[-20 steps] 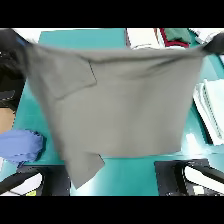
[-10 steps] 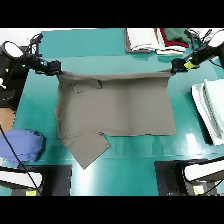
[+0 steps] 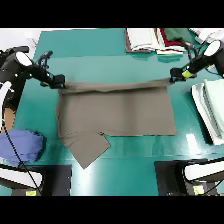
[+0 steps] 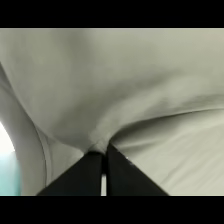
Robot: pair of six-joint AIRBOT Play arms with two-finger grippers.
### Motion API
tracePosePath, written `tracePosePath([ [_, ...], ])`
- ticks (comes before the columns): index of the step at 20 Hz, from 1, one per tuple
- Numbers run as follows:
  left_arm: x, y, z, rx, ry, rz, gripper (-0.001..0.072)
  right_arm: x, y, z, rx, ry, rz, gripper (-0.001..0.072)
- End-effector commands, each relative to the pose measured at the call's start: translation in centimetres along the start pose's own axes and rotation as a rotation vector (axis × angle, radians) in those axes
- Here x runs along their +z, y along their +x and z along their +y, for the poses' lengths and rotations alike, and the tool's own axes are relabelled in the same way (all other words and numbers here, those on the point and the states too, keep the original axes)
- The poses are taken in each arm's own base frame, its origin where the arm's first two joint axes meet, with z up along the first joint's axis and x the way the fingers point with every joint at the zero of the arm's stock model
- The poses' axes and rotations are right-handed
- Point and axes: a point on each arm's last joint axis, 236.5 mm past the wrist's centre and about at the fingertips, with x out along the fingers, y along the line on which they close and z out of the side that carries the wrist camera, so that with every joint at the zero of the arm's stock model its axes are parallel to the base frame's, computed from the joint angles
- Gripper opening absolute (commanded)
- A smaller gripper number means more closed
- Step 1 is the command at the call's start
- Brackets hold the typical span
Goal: Fold the shirts.
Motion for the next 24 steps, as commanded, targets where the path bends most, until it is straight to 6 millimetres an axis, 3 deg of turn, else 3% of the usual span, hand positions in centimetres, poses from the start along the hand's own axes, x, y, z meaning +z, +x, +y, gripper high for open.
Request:
tracePosePath([
  [1,-3.7,2.6,1.1,0.003,-0.039,0.094,0.0024,-3.1,2.4,-0.1,0.007,0.025,0.055,0.0017],
  [2,-4.2,2.8,1.3,0.010,-0.040,0.110,0.0026,-3.5,2.6,0.1,0.006,0.023,0.057,0.0019],
  [3,-4.6,2.8,1.7,0.027,-0.032,0.124,0.0141,-3.6,2.6,0.1,0.006,0.021,0.057,0.0083],
  [4,-4.6,2.6,2.0,0.042,-0.032,0.124,0.0475,-3.2,2.2,0.2,0.006,0.018,0.047,0.0308],
  [5,-4.6,2.2,2.2,0.057,-0.053,0.120,0.0551,-2.8,1.5,0.4,0.006,0.012,0.036,0.0389],
  [7,-4.4,-0.2,2.2,0.092,-0.042,0.092,0.0544,-2.0,-0.8,1.0,0.006,-0.007,0.007,0.0389],
  [9,-5.1,-4.1,2.3,0.157,-0.003,0.073,0.0544,-2.1,-3.8,1.7,0.005,-0.026,-0.025,0.0389],
  [12,-9.8,-7.5,1.8,0.193,-0.023,0.077,0.0544,-2.9,-8.2,3.0,0.001,-0.055,-0.082,0.0389],
  [14,-14.6,-7.3,1.4,0.178,-0.080,0.091,0.0544,-2.6,-10.3,4.1,-0.003,-0.082,-0.150,0.0389],
  [16,-20.0,-5.9,1.0,0.149,-0.151,0.127,0.0544,-2.3,-11.8,5.1,-0.003,-0.107,-0.202,0.0389],
  [19,-26.6,-3.4,-0.4,0.065,-0.240,0.198,0.0544,-2.1,-12.4,6.6,0.006,-0.142,-0.230,0.0389],
  [21,-29.0,-2.0,-1.9,-0.012,-0.294,0.236,0.0543,-2.2,-12.2,7.3,0.012,-0.160,-0.228,0.0389],
  [24,-29.8,-0.4,-3.5,-0.107,-0.357,0.225,0.0543,-2.2,-12.1,8.0,0.018,-0.178,-0.228,0.0388],
])
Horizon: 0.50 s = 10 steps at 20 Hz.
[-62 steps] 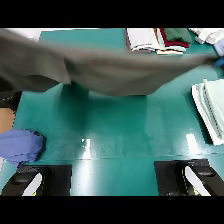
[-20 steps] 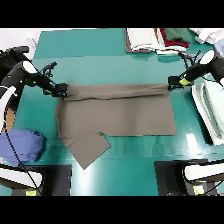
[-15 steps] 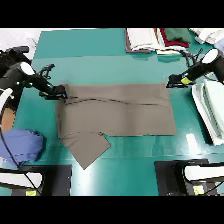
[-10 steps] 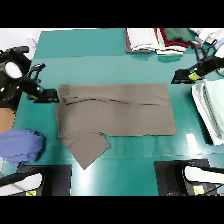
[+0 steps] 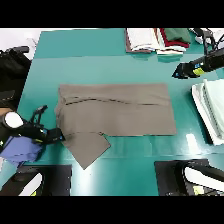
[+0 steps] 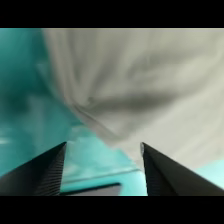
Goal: Fold the shirts.
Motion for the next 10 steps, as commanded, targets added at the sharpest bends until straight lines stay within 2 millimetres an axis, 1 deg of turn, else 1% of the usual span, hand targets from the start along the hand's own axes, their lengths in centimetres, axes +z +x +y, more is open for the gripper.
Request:
tracePosePath([
  [1,-1.6,2.4,-2.1,-0.149,-0.083,-0.001,0.0543,0.2,-0.2,0.8,0.006,-0.018,-0.012,0.0388],
  [3,-1.0,2.5,-3.8,-0.232,-0.080,-0.032,0.0543,0.2,-0.2,0.8,0.006,-0.018,-0.011,0.0388],
  [5,-0.5,2.3,-4.7,-0.273,-0.078,-0.054,0.0541,0.2,-0.2,0.8,0.007,-0.018,-0.010,0.0388],
  [6,-0.4,2.3,-4.7,-0.274,-0.077,-0.057,0.0466,0.1,-0.2,0.8,0.007,-0.018,-0.007,0.0388],
  [7,-0.4,2.3,-4.6,-0.272,-0.065,-0.059,0.0321,-0.1,-0.2,0.8,0.009,-0.018,0.001,0.0388],
  [8,-0.4,2.3,-4.7,-0.272,-0.054,-0.060,0.0211,-0.5,-0.2,0.8,0.010,-0.016,0.018,0.0388],
  [9,-0.4,2.1,-4.8,-0.272,-0.024,-0.063,0.0021,-1.1,-0.3,0.6,0.010,-0.010,0.042,0.0388],
  [10,-0.2,1.8,-4.8,-0.269,0.002,-0.067,0.0022,-2.0,-0.3,0.2,0.011,0.004,0.078,0.0388],
])
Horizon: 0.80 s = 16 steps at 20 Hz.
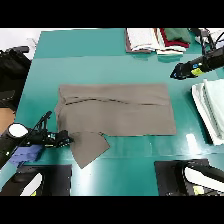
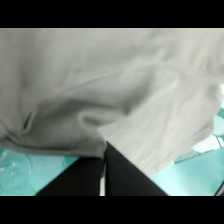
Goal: Fold the shirts.
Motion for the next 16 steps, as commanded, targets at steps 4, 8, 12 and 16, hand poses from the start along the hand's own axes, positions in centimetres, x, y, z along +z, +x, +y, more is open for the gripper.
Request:
tracePosePath([
  [4,1.0,-1.9,-0.3,0.054,0.137,-0.004,0.0022,-10.1,1.4,-5.0,-0.028,0.191,0.222,0.0388],
  [8,1.9,-2.6,-0.5,0.070,0.161,-0.033,0.0023,-23.0,4.6,-8.6,-0.006,0.520,0.402,0.0577],
  [12,2.0,-2.6,-0.5,0.071,0.165,-0.033,0.0023,-28.6,8.1,-6.5,0.157,0.738,0.448,0.0534],
  [16,2.0,-2.6,-0.5,0.071,0.164,-0.036,0.0022,-27.4,10.6,-4.5,0.274,0.769,0.410,0.0424],
])
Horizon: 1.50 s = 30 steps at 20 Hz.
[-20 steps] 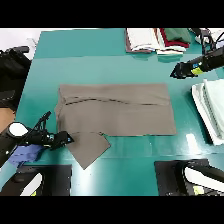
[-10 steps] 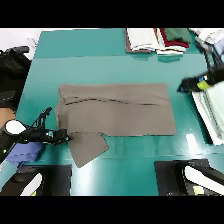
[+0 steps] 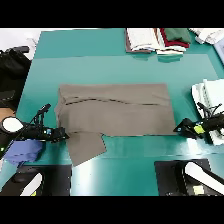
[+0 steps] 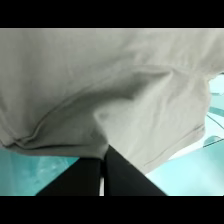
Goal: Fold the shirts.
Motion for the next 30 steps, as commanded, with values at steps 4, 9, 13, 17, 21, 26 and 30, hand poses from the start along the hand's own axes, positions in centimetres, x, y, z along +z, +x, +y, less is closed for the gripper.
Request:
tracePosePath([
  [4,-0.2,-0.1,0.1,0.006,0.006,0.007,0.0022,1.8,1.5,2.8,0.023,-0.119,-0.058,0.0115],
  [9,-1.0,-2.5,0.9,0.094,0.065,0.016,0.0020,1.0,-2.1,4.2,-0.166,-0.390,-0.086,0.0016],
  [13,-4.5,-5.9,-0.5,0.102,0.104,0.027,0.0021,-1.7,-6.3,2.8,-0.321,-0.464,-0.109,0.0016],
  [17,-3.0,-8.7,-2.6,0.089,0.160,-0.047,0.0021,-1.3,-9.5,4.1,-0.353,-0.503,-0.238,0.0016],
  [21,3.6,-9.3,-3.5,0.090,0.201,-0.201,0.0021,2.0,-9.3,6.6,-0.349,-0.558,-0.255,0.0016],
  [26,13.3,-7.2,-2.6,0.122,0.232,-0.256,0.0022,8.8,-7.6,10.2,-0.335,-0.532,-0.237,0.0016],
  [30,19.0,-4.4,-1.4,0.139,0.246,-0.223,0.0023,12.7,-6.1,12.1,-0.331,-0.544,-0.196,0.0016],
])
